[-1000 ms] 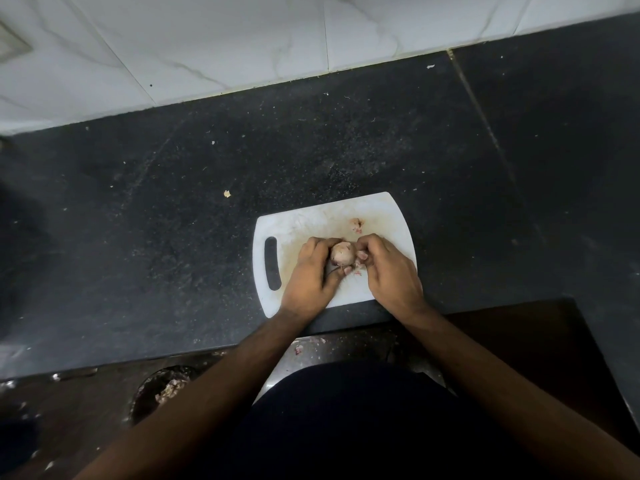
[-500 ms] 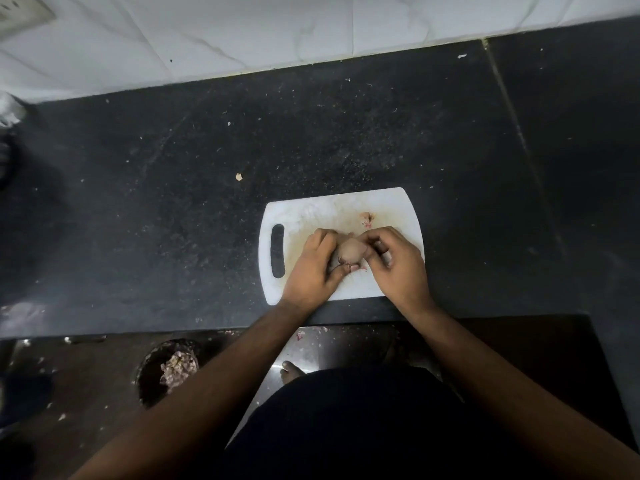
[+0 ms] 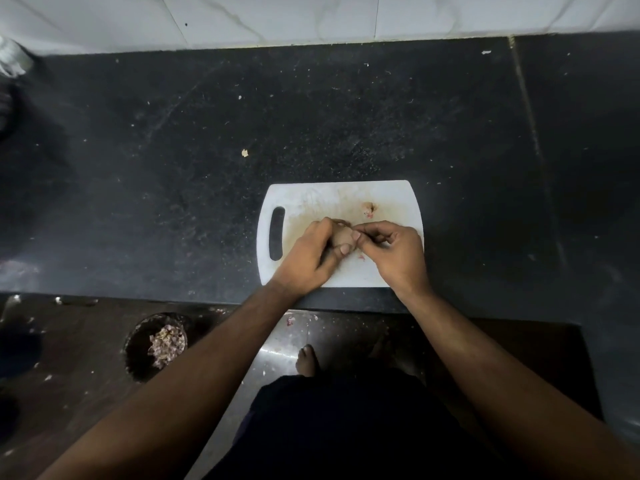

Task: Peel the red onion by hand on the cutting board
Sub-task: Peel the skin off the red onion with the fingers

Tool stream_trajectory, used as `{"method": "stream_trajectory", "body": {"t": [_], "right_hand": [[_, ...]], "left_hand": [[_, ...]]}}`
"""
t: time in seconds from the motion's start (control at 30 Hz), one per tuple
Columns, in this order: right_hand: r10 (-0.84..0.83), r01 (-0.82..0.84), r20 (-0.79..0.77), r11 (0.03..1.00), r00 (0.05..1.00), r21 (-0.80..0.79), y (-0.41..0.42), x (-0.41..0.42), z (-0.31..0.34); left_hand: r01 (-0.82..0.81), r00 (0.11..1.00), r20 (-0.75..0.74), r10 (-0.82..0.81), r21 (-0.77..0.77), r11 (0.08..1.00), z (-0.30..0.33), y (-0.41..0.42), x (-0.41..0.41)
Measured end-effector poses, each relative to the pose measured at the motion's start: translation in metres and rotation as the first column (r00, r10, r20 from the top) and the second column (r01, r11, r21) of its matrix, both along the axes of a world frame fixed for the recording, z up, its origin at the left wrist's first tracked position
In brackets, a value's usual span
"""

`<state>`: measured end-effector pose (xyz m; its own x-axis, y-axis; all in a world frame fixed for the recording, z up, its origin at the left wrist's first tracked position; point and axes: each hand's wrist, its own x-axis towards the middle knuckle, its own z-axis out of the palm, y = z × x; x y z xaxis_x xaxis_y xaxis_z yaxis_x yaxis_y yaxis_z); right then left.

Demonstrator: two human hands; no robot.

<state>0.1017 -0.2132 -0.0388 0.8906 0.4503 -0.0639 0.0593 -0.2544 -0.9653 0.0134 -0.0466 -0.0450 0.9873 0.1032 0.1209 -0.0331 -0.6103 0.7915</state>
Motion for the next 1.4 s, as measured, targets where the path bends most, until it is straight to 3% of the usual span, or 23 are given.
{"method": "stream_trajectory", "body": {"t": [0.27, 0.67, 0.83, 1.17, 1.4], "right_hand": [[-0.097, 0.094, -0.043, 0.993, 0.994, -0.067, 0.009, -0.023, 0.004], [-0.280, 0.294, 0.102, 0.939, 0.955, -0.179, 0.023, -0.050, 0.000], [-0.322, 0.336, 0.109, 0.929, 0.940, -0.152, 0.024, -0.057, -0.004], [-0.221, 0.247, 0.164, 0.956, 0.961, -0.159, 0.017, -0.053, -0.010], [-0.065, 0.115, 0.236, 0.971, 0.970, -0.208, 0.005, -0.044, -0.015]], "left_hand": [[0.075, 0.995, 0.059, -0.075, -0.010, 0.997, -0.005, 0.013, -0.010], [0.075, 0.993, 0.097, -0.071, -0.030, 0.997, -0.009, 0.013, -0.013], [0.095, 0.990, 0.112, -0.088, -0.062, 0.994, -0.008, 0.015, -0.013], [0.106, 0.990, 0.102, -0.101, -0.054, 0.993, -0.003, 0.013, -0.016], [0.203, 0.976, 0.048, -0.214, 0.162, 0.966, -0.005, 0.007, -0.015]]}}
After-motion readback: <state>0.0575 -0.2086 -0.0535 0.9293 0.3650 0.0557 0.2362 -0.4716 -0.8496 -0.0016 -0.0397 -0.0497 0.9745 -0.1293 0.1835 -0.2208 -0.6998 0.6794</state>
